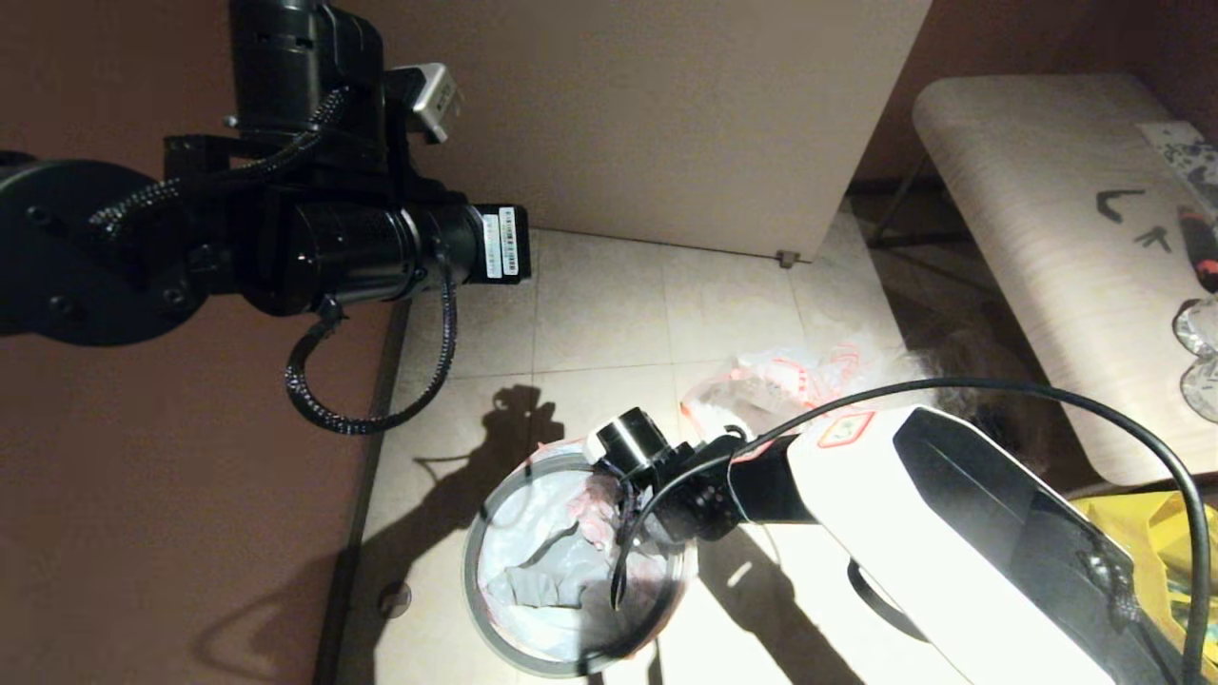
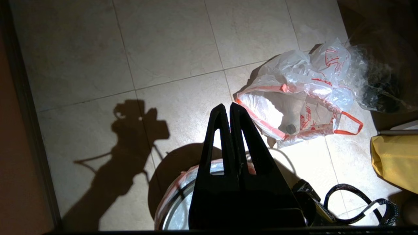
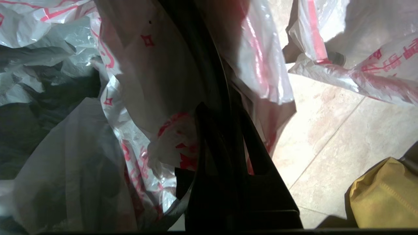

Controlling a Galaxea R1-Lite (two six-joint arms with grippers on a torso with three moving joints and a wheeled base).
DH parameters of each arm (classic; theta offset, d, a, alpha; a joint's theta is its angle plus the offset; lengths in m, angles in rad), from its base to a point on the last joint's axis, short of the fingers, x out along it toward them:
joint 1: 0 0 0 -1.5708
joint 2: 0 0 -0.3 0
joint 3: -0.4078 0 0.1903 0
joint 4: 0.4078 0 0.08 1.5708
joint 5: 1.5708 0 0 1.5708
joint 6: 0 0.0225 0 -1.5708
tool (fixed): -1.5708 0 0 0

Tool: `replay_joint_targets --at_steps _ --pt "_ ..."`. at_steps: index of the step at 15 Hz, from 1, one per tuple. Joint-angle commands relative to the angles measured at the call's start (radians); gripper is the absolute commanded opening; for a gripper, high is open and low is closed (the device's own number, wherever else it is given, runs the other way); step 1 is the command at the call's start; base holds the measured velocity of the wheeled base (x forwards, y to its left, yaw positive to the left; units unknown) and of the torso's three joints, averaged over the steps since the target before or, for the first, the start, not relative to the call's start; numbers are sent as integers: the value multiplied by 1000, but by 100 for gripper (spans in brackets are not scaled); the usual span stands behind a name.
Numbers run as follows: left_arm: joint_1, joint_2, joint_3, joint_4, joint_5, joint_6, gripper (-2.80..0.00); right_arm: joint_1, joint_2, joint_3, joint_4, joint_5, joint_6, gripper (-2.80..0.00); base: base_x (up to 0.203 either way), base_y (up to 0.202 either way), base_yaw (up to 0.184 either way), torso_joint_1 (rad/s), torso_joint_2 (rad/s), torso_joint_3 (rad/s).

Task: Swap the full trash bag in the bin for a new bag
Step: Place the trash can ring on the trash can

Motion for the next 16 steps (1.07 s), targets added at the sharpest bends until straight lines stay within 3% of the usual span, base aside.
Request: replay_joint_targets --at_steps 1,16 --pt "0 1 1 0 2 -1 -280 -2 24 -20 1 -5 -1 -280 0 0 0 0 0 0" --pt "-2 -2 2 0 2 -1 -280 -14 -18 2 1 -36 6 -280 0 0 0 0 0 0"
